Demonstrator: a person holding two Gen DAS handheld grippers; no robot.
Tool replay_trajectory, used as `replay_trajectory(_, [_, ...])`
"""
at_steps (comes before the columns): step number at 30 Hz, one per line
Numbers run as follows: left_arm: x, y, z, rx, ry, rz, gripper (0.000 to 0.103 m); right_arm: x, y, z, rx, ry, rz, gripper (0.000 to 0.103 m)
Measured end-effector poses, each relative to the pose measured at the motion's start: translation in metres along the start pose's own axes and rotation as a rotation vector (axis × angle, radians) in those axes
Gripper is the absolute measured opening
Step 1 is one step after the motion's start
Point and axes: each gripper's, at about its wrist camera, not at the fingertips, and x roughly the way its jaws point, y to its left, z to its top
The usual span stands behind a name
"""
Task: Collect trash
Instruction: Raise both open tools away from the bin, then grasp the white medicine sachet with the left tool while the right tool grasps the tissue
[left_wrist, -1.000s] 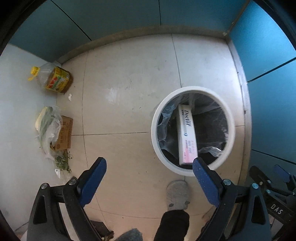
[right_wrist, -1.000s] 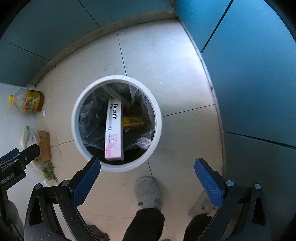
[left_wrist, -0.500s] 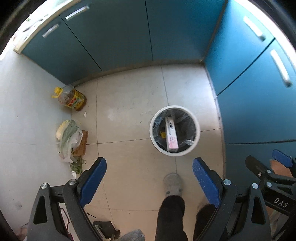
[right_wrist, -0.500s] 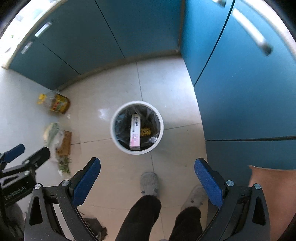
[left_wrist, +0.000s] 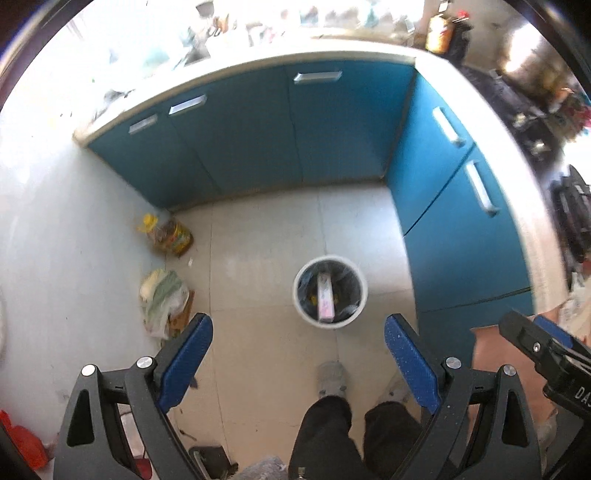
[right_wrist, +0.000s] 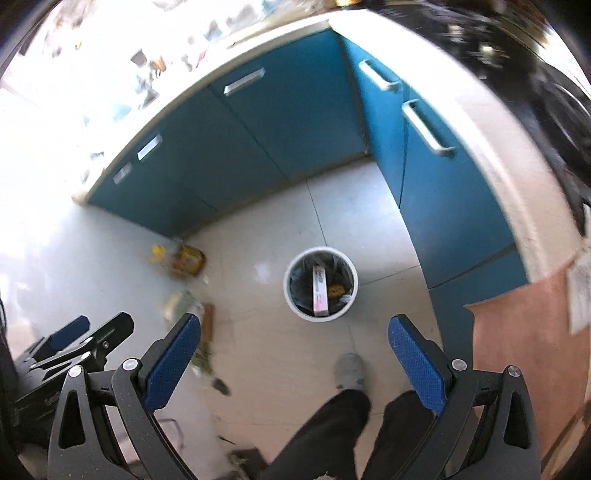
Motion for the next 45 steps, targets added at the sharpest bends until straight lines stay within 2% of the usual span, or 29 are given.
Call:
replay_trajectory(2, [-0.018,-0.039,0.012,0.04,-0.031,-0.027,0.095,-0.032,-0.029,0.003,0.045,-0.04,0.003,0.103])
replay_trajectory(5, [-0.033,-0.105,0.027,0.131,-0.047,-0.076,0.095,-0.084,-0.093,0.003,0.145,-0.12,-0.031,0.103])
replay_trajectory(7, [-0.035,-0.164,0.032,0.213,-0.037,-0.131,0.095,-0.124,-0.155,-0.005,0.249,-0.177,-0.085,0.103])
replay_trajectory(10, [-0.025,-0.242,0.034,0.295,0.037,-0.211,0.095,-0.171,-0.246,-0.031,0.412,-0.23,-0.199,0.103])
replay_trajectory(14, [0.016,-0.34,0.019,0.376,0.201,-0.279,0.094,-0.204,-0.364,-0.083,0.631,-0.221,-0.341,0.103])
replay_trajectory(17, [0.05,-0.391,0.009,0.39,0.304,-0.284,0.094,-0.207,-0.428,-0.116,0.758,-0.192,-0.387,0.102])
replay_trajectory(20, [0.073,-0.419,-0.007,0.384,0.361,-0.262,0.094,-0.204,-0.473,-0.142,0.845,-0.168,-0.369,0.102])
replay_trajectory(22, [0.088,-0.432,-0.01,0.371,0.394,-0.254,0.093,-0.196,-0.489,-0.15,0.872,-0.156,-0.331,0.1])
replay_trajectory(25, [0.091,-0.435,-0.012,0.379,0.384,-0.193,0.093,-0.183,-0.5,-0.155,0.877,-0.149,-0.289,0.094])
replay_trajectory(27, [0.087,-0.432,-0.014,0.388,0.36,-0.184,0.085,-0.173,-0.503,-0.155,0.87,-0.141,-0.282,0.088])
replay_trajectory(29, [0.084,-0.428,-0.018,0.395,0.34,-0.186,0.078,-0.167,-0.503,-0.152,0.857,-0.133,-0.266,0.067])
replay_trajectory(30, [0.082,-0.426,-0.018,0.393,0.333,-0.187,0.069,-0.164,-0.503,-0.152,0.846,-0.119,-0.27,0.059])
replay_trajectory(31, [0.08,-0.422,-0.02,0.39,0.327,-0.184,0.064,-0.159,-0.503,-0.149,0.844,-0.112,-0.268,0.047])
replay_trajectory(33, [0.078,-0.418,-0.02,0.393,0.315,-0.171,0.043,-0.159,-0.504,-0.152,0.842,-0.12,-0.273,0.033])
replay_trajectory(34, [0.076,-0.417,-0.019,0.393,0.31,-0.166,0.037,-0.159,-0.503,-0.153,0.842,-0.124,-0.269,0.023])
replay_trajectory(36, [0.076,-0.411,-0.017,0.394,0.301,-0.159,0.011,-0.162,-0.502,-0.155,0.847,-0.131,-0.269,0.018])
replay_trajectory(37, [0.077,-0.409,-0.016,0.389,0.304,-0.169,0.003,-0.166,-0.501,-0.157,0.848,-0.14,-0.271,0.014])
replay_trajectory(40, [0.078,-0.4,-0.018,0.363,0.324,-0.207,0.0,-0.178,-0.496,-0.16,0.846,-0.165,-0.278,0.01])
replay_trajectory(45, [0.057,-0.392,-0.022,0.39,0.271,-0.283,0.0,-0.203,-0.484,-0.158,0.84,-0.222,-0.29,0.009])
